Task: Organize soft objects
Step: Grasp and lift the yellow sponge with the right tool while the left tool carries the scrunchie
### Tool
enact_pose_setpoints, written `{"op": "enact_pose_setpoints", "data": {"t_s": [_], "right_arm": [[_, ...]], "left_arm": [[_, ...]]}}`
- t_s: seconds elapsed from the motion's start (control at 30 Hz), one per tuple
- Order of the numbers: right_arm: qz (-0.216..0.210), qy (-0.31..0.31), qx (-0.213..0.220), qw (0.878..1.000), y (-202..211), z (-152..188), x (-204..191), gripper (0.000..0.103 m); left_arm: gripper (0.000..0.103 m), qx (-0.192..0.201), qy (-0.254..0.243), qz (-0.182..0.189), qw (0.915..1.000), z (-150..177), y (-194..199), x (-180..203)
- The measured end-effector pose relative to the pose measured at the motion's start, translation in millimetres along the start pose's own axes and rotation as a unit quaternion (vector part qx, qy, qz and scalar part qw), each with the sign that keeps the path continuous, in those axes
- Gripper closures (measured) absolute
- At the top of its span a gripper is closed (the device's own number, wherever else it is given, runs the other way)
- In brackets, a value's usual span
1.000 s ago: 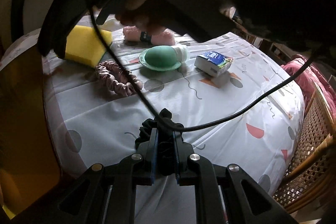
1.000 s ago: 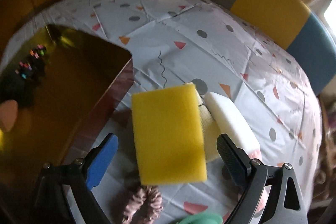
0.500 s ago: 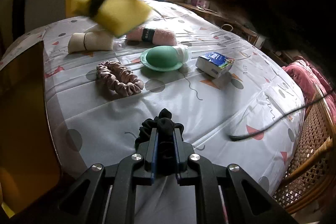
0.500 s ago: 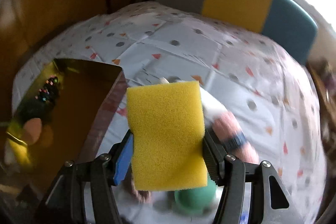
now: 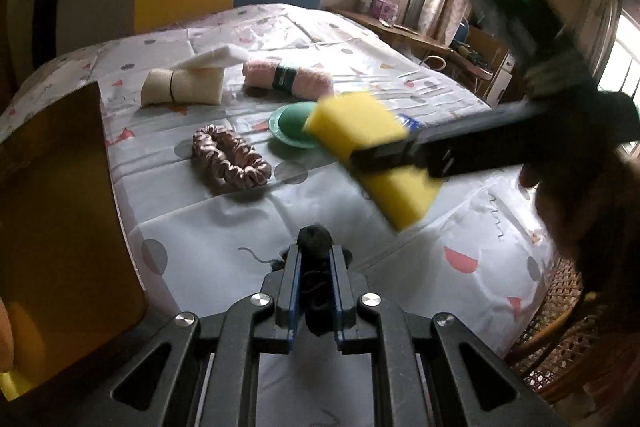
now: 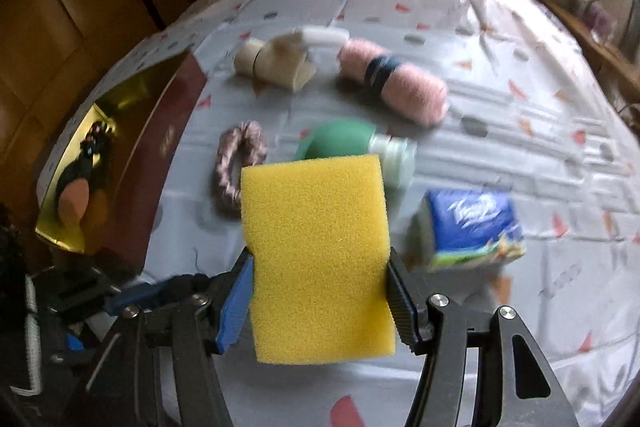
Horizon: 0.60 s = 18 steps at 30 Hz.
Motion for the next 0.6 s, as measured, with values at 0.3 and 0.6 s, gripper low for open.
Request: {"op": "enact_pose_setpoints", "data": {"t_s": [0.3, 0.6], "right_arm": [[0.02, 0.019, -0.035, 0.999, -19.5, 13.5, 1.2, 0.042], [0.026, 0.028, -0.038, 0.999, -21.2, 14.4, 2.6, 0.042]], "left_arm": [[0.092, 0.016, 0.021, 0.003, 0.9996, -11.2, 27.7, 3.2], [0.091, 0.057, 0.102, -0.026, 0.9928, -56.8, 76.3, -46.9]]}}
Point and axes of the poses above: each gripper's, at about its wrist camera, not at the fingertips, and y roughly against the way its jaws point, x to its right, z to its underside, the point moved 2 cm from there along -y, roughly the way its jaws point, and after that the axes turned 12 degrees about x, right-handed, at the moved point
